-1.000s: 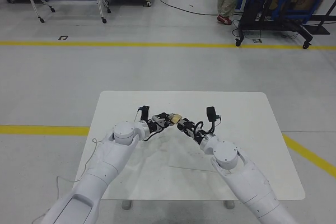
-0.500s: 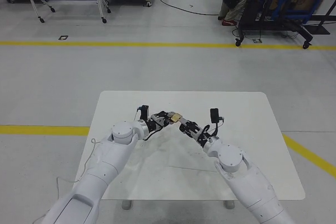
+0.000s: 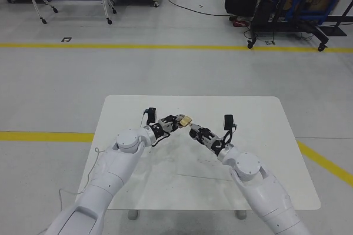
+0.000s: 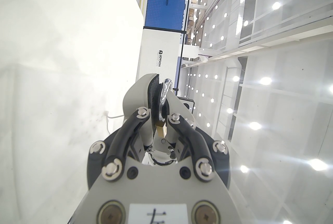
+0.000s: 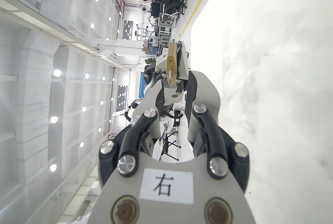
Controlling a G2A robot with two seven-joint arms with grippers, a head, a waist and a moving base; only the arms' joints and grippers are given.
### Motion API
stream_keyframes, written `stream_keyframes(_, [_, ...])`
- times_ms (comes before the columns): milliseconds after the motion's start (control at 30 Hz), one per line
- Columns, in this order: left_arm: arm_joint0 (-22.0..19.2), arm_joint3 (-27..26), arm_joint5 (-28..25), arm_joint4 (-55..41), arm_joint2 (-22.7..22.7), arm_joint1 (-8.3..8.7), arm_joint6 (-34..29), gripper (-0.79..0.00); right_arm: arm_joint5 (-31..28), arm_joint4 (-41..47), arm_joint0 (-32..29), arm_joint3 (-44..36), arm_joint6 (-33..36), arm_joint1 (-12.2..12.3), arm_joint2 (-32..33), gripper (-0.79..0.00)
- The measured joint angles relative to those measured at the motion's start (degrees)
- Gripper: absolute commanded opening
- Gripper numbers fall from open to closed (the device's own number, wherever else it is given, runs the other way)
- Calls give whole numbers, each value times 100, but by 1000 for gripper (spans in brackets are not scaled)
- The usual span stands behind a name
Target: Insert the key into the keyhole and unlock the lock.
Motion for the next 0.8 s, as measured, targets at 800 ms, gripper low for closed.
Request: stream_keyframes(800, [31, -69, -212, 268, 0, 5, -227, -785, -212, 726, 94, 295, 177, -84, 42, -785])
